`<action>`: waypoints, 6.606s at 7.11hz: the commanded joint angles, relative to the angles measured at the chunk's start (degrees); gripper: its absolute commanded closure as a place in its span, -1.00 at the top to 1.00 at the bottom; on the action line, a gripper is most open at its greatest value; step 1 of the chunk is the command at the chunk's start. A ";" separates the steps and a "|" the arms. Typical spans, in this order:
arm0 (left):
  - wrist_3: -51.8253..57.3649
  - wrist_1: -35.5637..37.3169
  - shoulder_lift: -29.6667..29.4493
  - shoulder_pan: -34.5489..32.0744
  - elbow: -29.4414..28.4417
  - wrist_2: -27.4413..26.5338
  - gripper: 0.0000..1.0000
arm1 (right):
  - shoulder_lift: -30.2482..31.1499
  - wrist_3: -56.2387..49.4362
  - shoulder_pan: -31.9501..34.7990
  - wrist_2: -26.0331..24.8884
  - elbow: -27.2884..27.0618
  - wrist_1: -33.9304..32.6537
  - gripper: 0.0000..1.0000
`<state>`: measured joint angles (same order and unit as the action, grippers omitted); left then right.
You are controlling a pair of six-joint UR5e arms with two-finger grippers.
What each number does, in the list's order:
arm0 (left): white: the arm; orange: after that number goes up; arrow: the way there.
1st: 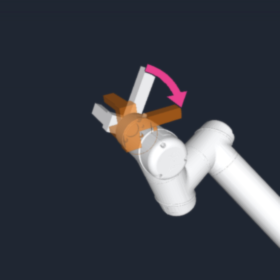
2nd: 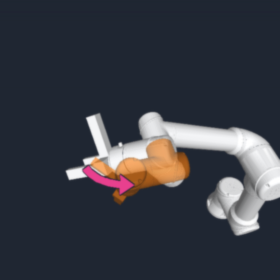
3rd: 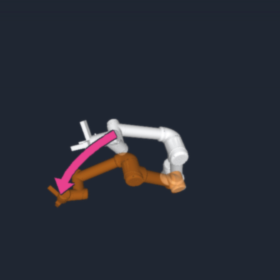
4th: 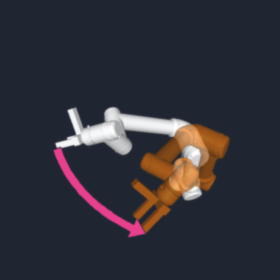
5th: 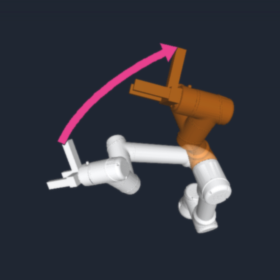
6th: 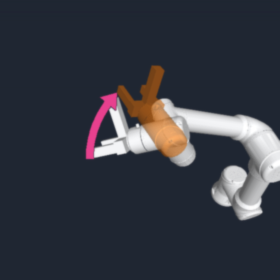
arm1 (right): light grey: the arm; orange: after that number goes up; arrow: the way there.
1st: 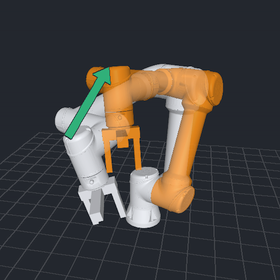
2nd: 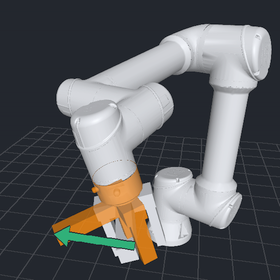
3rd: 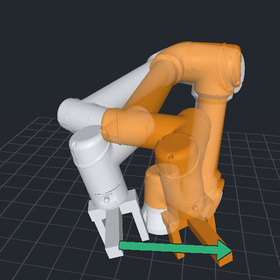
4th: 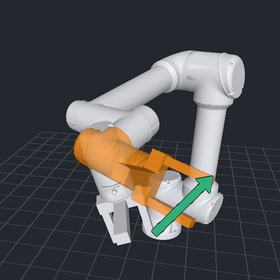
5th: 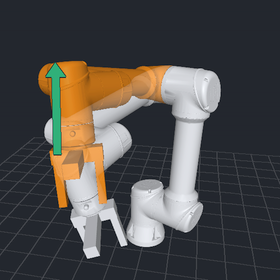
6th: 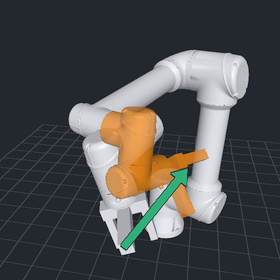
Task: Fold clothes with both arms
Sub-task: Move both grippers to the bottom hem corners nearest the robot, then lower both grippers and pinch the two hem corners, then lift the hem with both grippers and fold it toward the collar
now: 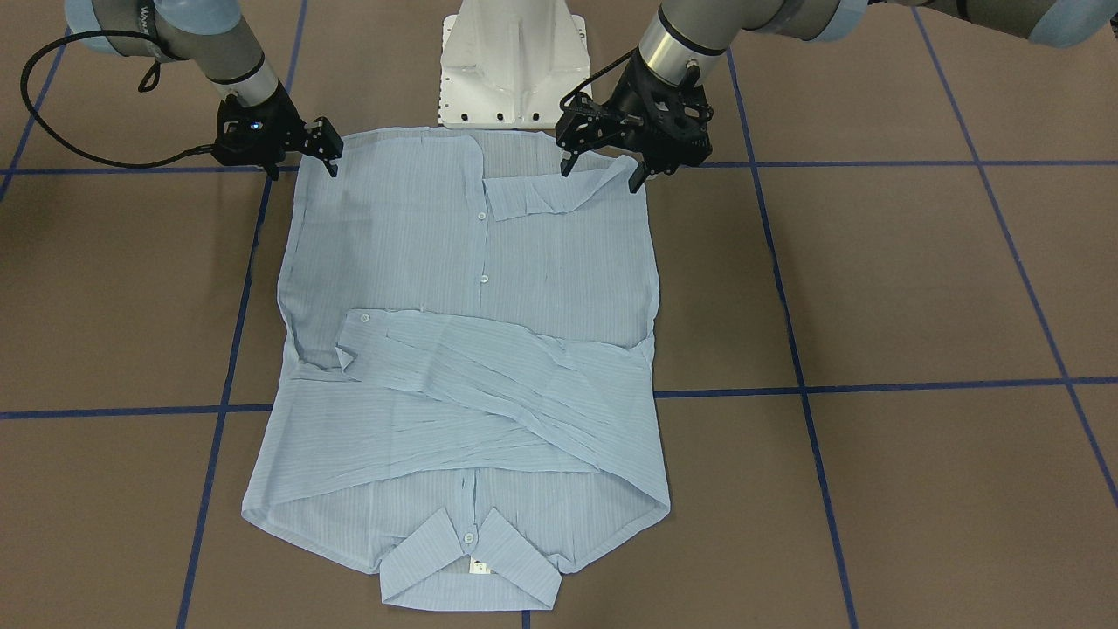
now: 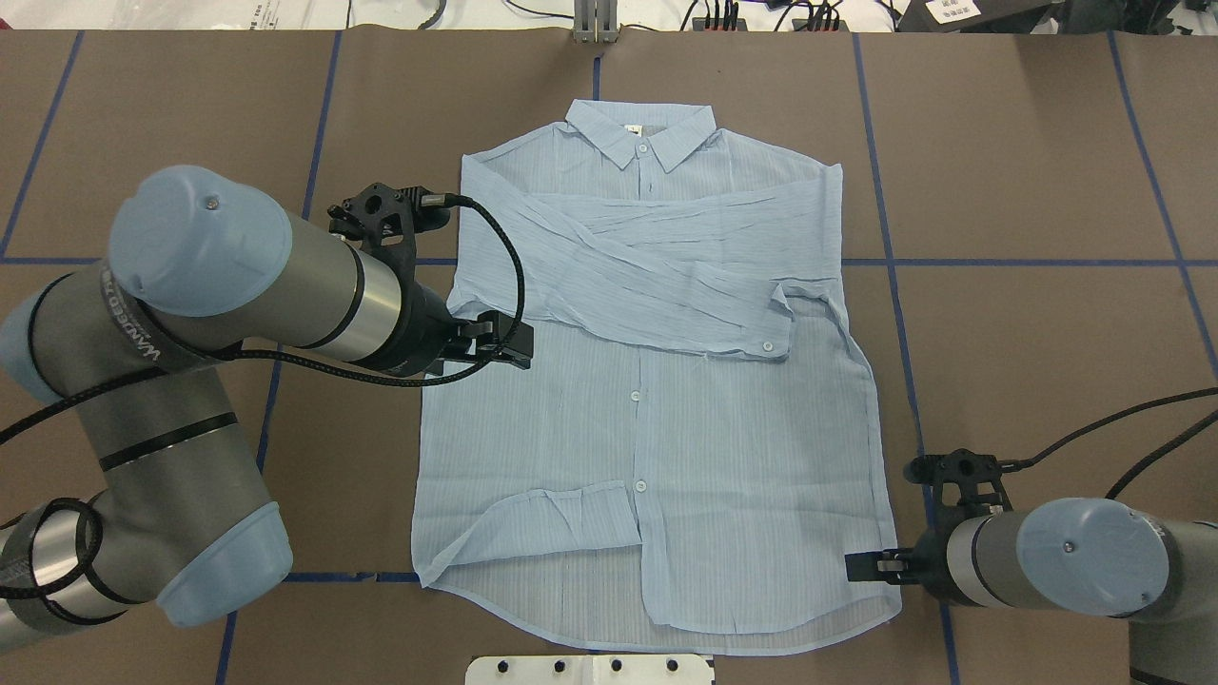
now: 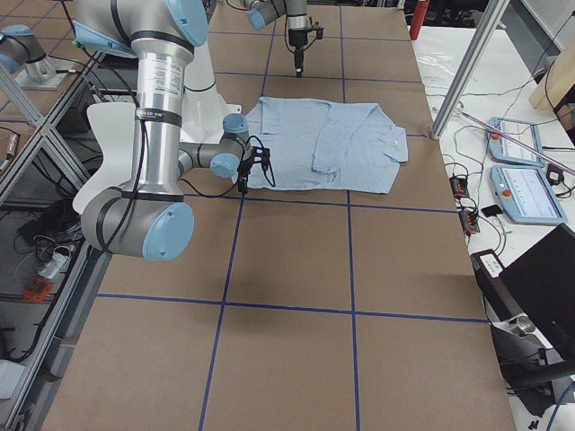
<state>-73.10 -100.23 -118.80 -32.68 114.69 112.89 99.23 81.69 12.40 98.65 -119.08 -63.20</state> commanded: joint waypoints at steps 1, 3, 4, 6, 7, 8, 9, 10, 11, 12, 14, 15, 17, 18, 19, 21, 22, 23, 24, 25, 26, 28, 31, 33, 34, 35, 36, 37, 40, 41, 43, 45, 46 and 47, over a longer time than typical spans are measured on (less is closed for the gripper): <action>1.03 -0.06 -0.03 -0.10 -0.43 -0.04 0.95 | 0.53 0.31 -0.36 0.31 -0.63 -0.08 0.67; 1.03 -0.06 -0.03 -0.01 -0.43 -0.04 0.94 | 0.53 0.40 -0.71 0.49 -0.98 -0.43 -0.49; 1.20 -0.06 -0.03 -0.10 -0.60 -0.04 0.94 | 0.53 0.31 -0.88 0.49 -1.07 -0.43 -0.56; 1.12 -0.06 -0.03 -0.10 -0.78 -0.04 0.95 | 0.53 0.31 -1.15 0.40 -0.90 -1.47 -0.55; 1.12 -0.06 -0.11 -0.10 -0.78 -0.04 0.95 | 0.53 0.31 -1.15 0.40 -0.89 -2.01 -0.52; 1.12 -0.06 -0.12 -0.10 -0.87 -0.04 0.95 | 0.44 0.31 -1.15 0.40 -0.98 -2.01 -0.52; 1.12 -0.06 -0.12 -0.10 -0.87 -0.04 0.95 | 0.44 0.40 -1.15 0.49 -1.07 -2.01 -0.83; 1.12 0.03 -0.12 -0.19 -0.87 -0.13 0.93 | 0.09 0.40 -1.32 0.49 -1.16 -2.01 -1.00; 1.12 0.12 0.06 -0.19 -0.87 -0.13 0.93 | -0.09 0.31 -1.33 0.49 -1.94 -2.01 -1.00; 0.33 0.47 0.58 0.25 -0.70 -0.13 0.93 | 0.00 0.31 -1.06 0.49 -3.95 -2.01 -1.00; -8.69 0.56 4.10 6.70 -0.08 -5.62 0.90 | 0.09 0.31 0.51 0.57 -6.25 -1.84 -1.00; -13.34 0.56 7.50 10.49 0.01 -7.84 0.85 | -0.17 0.31 1.74 0.58 -6.43 -1.84 -1.00; -15.58 2.91 11.47 12.90 0.18 -9.09 0.78 | -0.18 0.31 3.85 0.93 -6.52 -1.57 -1.00; -15.67 6.85 11.49 12.91 0.97 -9.01 0.66 | -0.18 0.31 4.29 0.93 -6.52 -1.57 -1.00; -15.85 8.63 11.49 12.99 1.85 -8.92 0.37 | -0.09 0.31 4.39 0.84 -6.43 -1.57 -1.00; -17.16 8.65 11.40 14.13 1.33 -8.83 0.13 | -0.09 0.31 4.48 0.84 -6.34 -1.57 -1.00; -17.86 8.65 11.31 14.66 1.15 -8.83 0.11 | 0.17 0.31 4.74 0.93 -6.34 -1.57 -1.00; -19.00 8.65 11.14 16.14 0.28 -8.83 0.11 | 0.09 0.22 4.74 0.93 -6.26 -1.57 -1.00; -19.45 8.65 11.05 16.85 0.10 -8.83 0.11 | -0.09 0.22 4.83 1.01 -6.26 -1.57 -1.00; -19.89 8.56 10.96 17.82 -0.34 -8.92 0.11 | -0.17 0.22 5.35 1.10 -6.34 -1.57 -1.00; -20.50 8.56 10.96 18.61 -0.34 -8.83 0.11 | -0.18 0.22 6.31 1.80 -6.43 -1.49 -1.00; -20.51 8.47 10.70 19.23 -1.13 -8.83 0.11 | -0.18 0.14 8.51 3.73 -6.61 -1.48 -1.00; -20.42 8.47 10.43 19.15 -1.31 -8.83 0.08 | -0.09 0.05 8.52 3.74 -6.52 -1.48 -1.00; -20.33 8.47 10.43 18.54 -1.13 -8.92 0.07 | 0.00 0.05 8.52 3.65 -6.43 -1.48 -1.00; -20.33 8.47 10.43 18.01 -1.13 -8.92 0.07 | 0.00 0.05 8.43 3.65 -6.43 -1.48 -1.00; -20.24 8.47 10.43 17.74 -1.31 -8.92 0.07 | 0.00 0.05 8.52 3.65 -6.43 -1.48 -1.00; -20.15 8.47 10.43 17.65 -1.40 -8.92 0.07 | 0.09 0.05 8.52 3.65 -6.43 -1.48 -1.00; -20.15 8.47 10.43 17.65 -1.57 -8.92 0.06 | 0.18 0.05 8.43 3.65 -6.43 -1.48 -1.00; -20.33 8.12 9.30 18.00 -4.20 -8.83 0.06 | 0.18 0.05 8.52 3.65 -6.43 -1.48 -1.00; -20.42 8.12 9.20 18.09 -4.12 -8.66 0.04 | 0.44 0.05 8.52 3.65 -6.43 -1.48 -1.00; -20.42 8.29 8.76 18.00 -3.69 -8.48 -0.63 | 0.53 -0.04 8.61 3.65 -6.43 -1.48 -1.00; -20.24 8.29 8.85 17.92 -3.42 -8.30 -1.00 | 0.53 -0.04 8.69 3.65 -6.43 -1.48 -1.00; -20.33 8.21 8.85 17.65 -3.33 -8.30 -1.00 | 0.44 -0.13 9.13 3.74 -6.52 -1.48 -1.00; -20.33 8.21 8.94 17.30 -1.85 -8.39 -1.00 | 0.18 -0.30 9.83 3.83 -6.52 -1.48 -1.00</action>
<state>-93.41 -91.99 -109.94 -15.03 111.68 104.55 99.63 81.55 21.56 102.39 -125.56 -64.69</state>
